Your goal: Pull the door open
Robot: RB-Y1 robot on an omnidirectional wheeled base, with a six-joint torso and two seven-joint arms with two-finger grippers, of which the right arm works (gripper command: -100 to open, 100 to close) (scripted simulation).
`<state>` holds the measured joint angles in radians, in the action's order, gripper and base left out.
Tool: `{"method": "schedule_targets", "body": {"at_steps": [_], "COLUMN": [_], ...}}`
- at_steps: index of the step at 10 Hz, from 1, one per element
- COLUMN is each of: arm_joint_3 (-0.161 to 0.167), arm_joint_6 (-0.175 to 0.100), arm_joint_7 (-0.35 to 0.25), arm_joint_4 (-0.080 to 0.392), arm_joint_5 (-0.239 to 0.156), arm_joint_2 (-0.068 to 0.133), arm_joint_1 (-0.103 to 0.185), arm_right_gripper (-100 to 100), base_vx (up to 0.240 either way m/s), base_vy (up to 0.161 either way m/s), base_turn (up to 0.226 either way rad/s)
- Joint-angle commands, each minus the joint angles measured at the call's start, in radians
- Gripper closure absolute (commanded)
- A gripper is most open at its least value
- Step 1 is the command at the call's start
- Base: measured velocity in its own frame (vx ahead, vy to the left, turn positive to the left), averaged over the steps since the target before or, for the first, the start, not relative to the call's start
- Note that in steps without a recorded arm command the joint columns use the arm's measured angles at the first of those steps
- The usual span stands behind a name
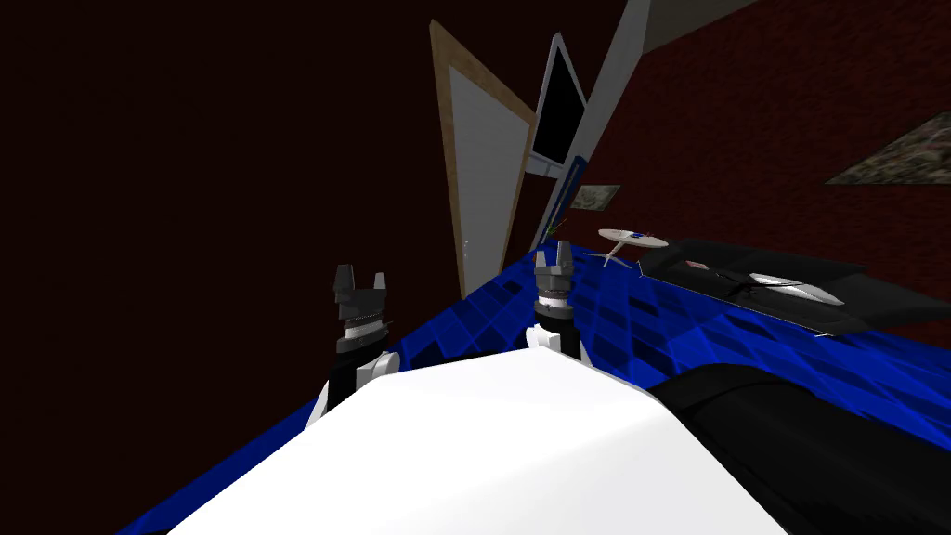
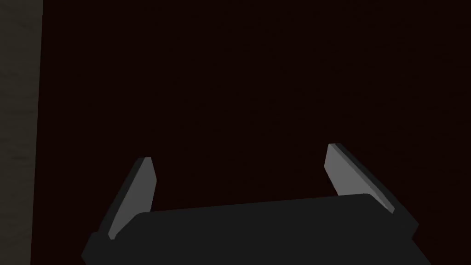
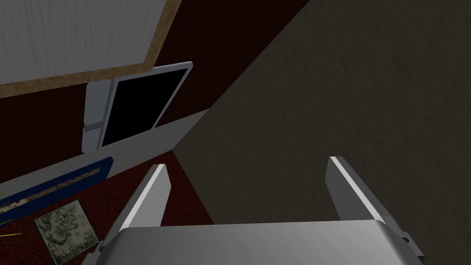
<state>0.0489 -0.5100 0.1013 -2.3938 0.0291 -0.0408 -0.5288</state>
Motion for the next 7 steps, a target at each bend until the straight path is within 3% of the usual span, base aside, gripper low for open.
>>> {"method": "schedule_targets", "body": {"at_steps": [1, 4, 7], "arm_joint_3": [-0.003, -0.011, -0.019], "arm_joint_6": [-0.004, -0.019, -0.034], "arm_joint_7": [-0.015, -0.062, -0.113], "arm_joint_4": [0.018, 0.076, 0.139], "arm_joint_5": [-0.011, -0.046, -0.085], "arm_joint_2": [0.006, 0.025, 0.041], "arm_joint_1": [0.005, 0.02, 0.037], "arm_right_gripper": [-100, -100, -100], "base_vx": [0.008, 0.048, 0.065], "base_vy": [-0.009, -0.048, -0.078], "base_turn": [0.222, 0.311, 0.247]}}
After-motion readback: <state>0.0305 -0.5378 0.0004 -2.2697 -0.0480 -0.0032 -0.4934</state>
